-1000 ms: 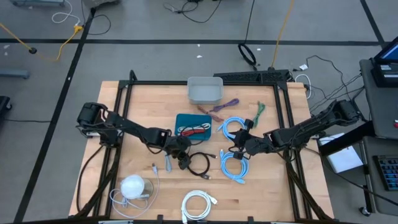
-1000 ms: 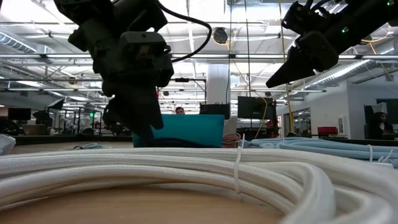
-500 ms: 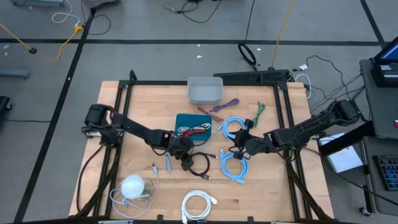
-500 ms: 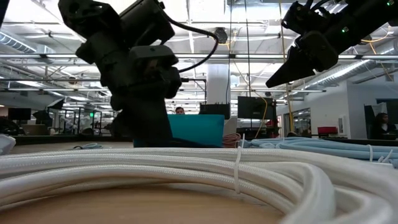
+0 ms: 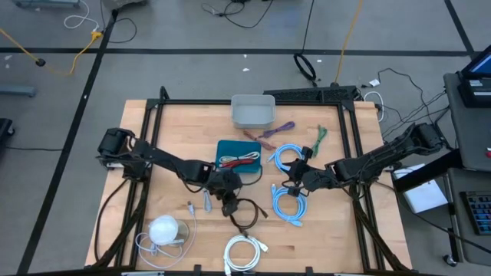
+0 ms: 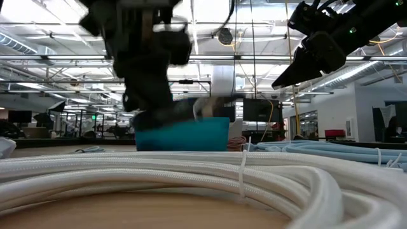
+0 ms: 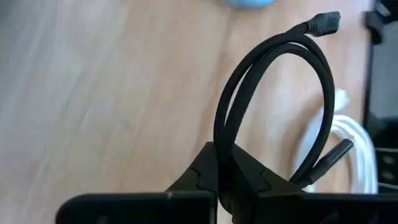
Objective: Pick & Place USB Port
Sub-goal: Put the black HDMI cable into the gray bin
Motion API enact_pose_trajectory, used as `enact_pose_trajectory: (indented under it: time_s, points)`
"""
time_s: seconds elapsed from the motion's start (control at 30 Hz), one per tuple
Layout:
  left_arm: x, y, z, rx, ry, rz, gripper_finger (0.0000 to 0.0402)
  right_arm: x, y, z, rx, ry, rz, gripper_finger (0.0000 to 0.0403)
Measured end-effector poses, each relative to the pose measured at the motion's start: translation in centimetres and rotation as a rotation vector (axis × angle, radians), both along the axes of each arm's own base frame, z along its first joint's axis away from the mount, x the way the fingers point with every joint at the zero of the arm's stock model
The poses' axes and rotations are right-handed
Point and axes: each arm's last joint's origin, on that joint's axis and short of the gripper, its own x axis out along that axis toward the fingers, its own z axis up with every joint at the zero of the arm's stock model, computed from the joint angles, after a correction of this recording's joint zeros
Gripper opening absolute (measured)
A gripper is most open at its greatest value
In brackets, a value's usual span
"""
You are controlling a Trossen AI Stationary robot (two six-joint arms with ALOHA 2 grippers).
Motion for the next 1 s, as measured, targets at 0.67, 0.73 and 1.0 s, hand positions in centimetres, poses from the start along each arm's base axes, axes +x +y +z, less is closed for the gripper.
enact_pose_trajectory:
  time_s: [0.67,0.73,1.0]
  points:
    - [0.9,9.1,12.8,1.242,0.276,0.127,0.0010,0.0,0.0,0.0,0.025,-0.017,-0.016,0.0070]
    - [0.8,10.2,12.5,1.209,0.302,0.084,0.0010,0.0,0.0,0.1,0.012,-0.028,-0.040,0.0070]
    - [0.0,9.2,11.5,1.121,0.366,-0.226,0.0010,1.3,-1.7,1.5,-0.042,-0.157,-0.089,0.0071]
